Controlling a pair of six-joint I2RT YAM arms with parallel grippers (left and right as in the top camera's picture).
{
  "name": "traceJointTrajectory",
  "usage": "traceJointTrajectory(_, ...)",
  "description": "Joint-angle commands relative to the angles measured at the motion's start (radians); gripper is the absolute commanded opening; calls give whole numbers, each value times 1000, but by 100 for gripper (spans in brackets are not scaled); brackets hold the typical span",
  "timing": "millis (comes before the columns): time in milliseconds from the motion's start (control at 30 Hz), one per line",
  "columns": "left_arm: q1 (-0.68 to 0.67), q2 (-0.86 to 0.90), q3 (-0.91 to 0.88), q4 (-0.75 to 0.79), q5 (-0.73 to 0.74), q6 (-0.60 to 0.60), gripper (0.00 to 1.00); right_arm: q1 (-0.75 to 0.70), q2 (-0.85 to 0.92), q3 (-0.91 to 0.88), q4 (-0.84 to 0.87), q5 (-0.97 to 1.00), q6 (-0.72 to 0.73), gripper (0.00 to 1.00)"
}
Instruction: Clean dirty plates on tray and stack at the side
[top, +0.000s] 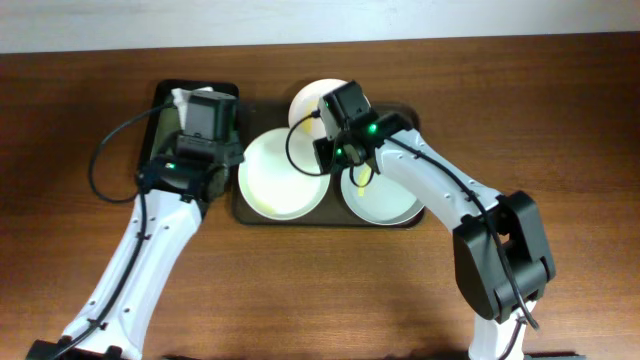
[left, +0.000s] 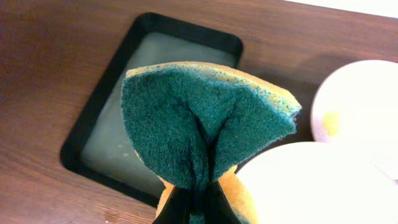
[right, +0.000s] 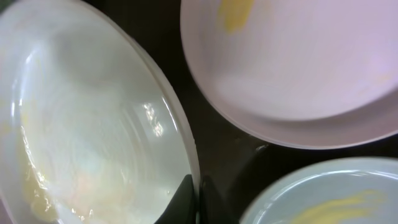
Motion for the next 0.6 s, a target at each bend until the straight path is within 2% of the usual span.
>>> traceJointTrajectory(0,82,-7,0,-27,19,-17,0,18,-41,134,-80,150,-109,4)
traceJointTrajectory(67,117,-6,0,-34,36,-17,0,34,-41,190,-122,234,-140,4)
traceJointTrajectory(167,196,6,0,-27,140,-16,0,89,-41,285,-161,494,-216,4)
traceJointTrajectory(300,272,73,0,8,270,23,0,192,-41,323,-118,858,-364,4)
traceJointTrajectory(433,289,157,0,79,330,51,0,270,-41,323,-63,1069,-468,4)
traceJointTrajectory(567,289,216,0,130,329,51,0,338,-41,323,-3,1240,-578,4)
